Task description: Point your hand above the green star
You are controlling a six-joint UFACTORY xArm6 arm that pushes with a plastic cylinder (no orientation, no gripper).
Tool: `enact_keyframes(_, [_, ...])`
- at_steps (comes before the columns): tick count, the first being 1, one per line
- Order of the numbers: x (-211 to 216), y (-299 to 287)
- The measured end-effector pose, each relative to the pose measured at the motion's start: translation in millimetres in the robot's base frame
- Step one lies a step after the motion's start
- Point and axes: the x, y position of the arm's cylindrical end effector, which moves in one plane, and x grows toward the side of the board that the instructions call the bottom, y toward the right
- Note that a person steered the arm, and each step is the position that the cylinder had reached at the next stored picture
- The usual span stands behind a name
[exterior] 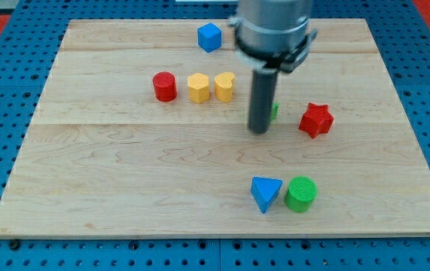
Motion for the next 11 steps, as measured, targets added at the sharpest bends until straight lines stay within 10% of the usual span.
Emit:
enact_keyframes(3, [-71.4,156.4])
enact_keyframes(4, [-130.1,145.7])
enact_keyframes(6, [-132.9,31.1])
enact_keyframes(11, [-110.0,3.5])
